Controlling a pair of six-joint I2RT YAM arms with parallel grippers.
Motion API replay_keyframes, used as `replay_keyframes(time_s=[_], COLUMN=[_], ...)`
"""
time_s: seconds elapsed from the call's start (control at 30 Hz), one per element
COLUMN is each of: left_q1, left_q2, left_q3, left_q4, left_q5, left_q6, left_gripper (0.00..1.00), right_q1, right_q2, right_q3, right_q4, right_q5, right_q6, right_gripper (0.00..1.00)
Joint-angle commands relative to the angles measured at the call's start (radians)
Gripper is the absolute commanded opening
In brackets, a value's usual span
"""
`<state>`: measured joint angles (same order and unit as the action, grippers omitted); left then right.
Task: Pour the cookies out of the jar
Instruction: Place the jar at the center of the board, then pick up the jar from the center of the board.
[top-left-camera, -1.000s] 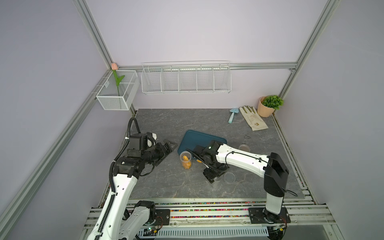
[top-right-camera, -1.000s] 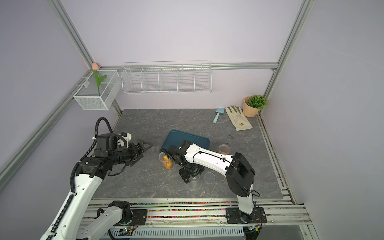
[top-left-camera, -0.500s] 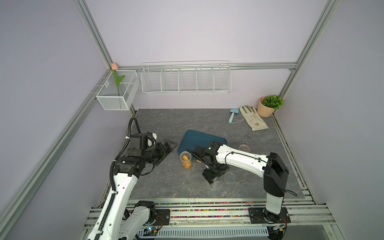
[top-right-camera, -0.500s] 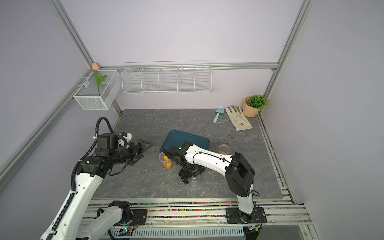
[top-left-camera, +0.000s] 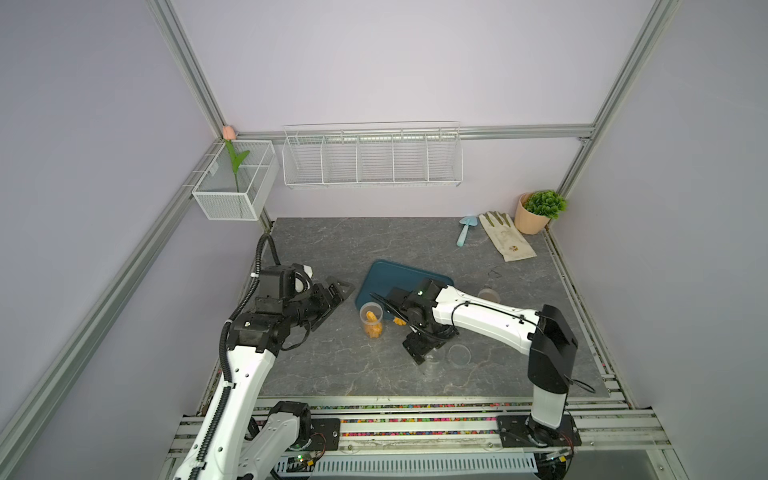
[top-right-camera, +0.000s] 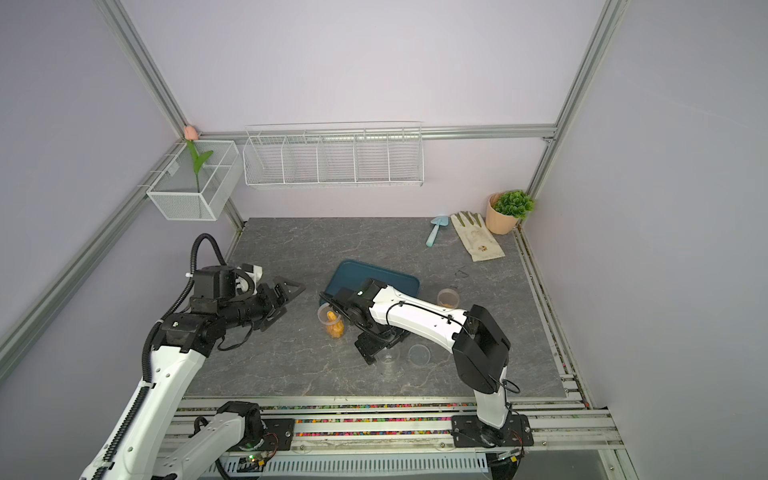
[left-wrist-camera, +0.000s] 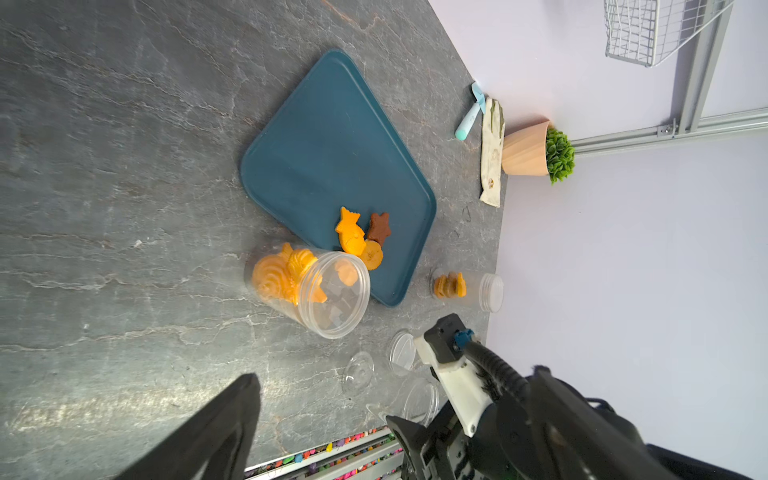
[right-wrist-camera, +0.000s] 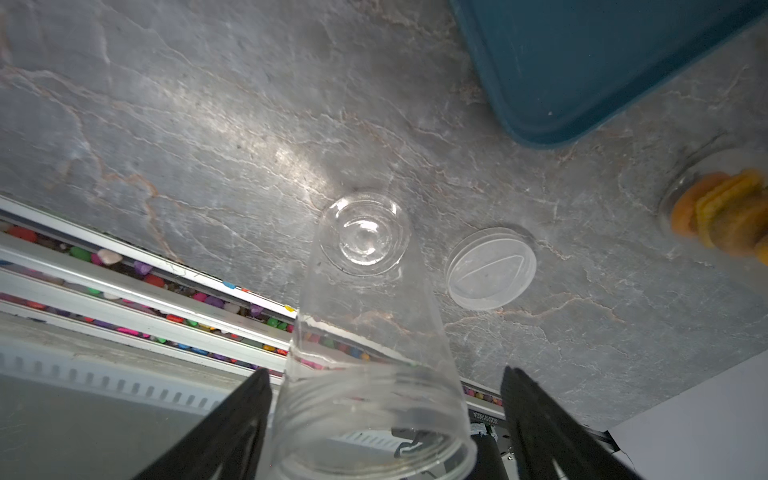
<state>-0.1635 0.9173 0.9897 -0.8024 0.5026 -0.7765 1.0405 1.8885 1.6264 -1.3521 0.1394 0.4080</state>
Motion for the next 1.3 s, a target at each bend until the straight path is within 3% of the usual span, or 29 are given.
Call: replay_keyframes(time_s=[0.0, 0.2, 0.33, 0.57, 0.7, 0.9, 1.27], left_q1=[0.004, 0.002, 0.004, 0.003, 0.004, 0.004, 0.004], left_q2=[-0.016, -0.080, -0.080, -0.050, -0.022, -0.062, -0.276], left_q3=[-0.005, -0.006, -0.021, -0.026, -0.007, 0.016, 0.014], left_q4=[-0.014, 0.009, 0.035, 0.099, 0.090, 0.039, -0.124], left_q5=[-0.066, -0.152, -0.153, -0.102, -0.072, -0.135, -0.341], left_q6=[0.004, 0.035, -0.034, -0.086, -0.068, -0.050, -0.058], left_gripper=[1.00, 1.00, 1.00, 1.00, 1.00, 1.00, 1.00], right_q1=[-0.010, -0.021, -0.075, -0.311, -0.384, -0.339, -0.116], right_q2=[-0.043, -0.086, -0.155, -0.290, -0.320, -0.302, 0.020], right_q3=[0.046, 0.181, 0.239, 0.214, 0.190, 0.196, 0.452], right_q4=[-0.056, -0.121, -0.110, -0.086, -0.073, 0.014, -0.001], right_q5=[0.043, 0.162, 0.204, 0.055, -0.082, -0.300, -0.304], right_q6=[0.000, 0.007, 0.015, -0.042, -0.079, -0.081, -0.060], right_gripper=[0.88, 0.88, 0.89, 0.89, 0.88, 0.88, 0.88])
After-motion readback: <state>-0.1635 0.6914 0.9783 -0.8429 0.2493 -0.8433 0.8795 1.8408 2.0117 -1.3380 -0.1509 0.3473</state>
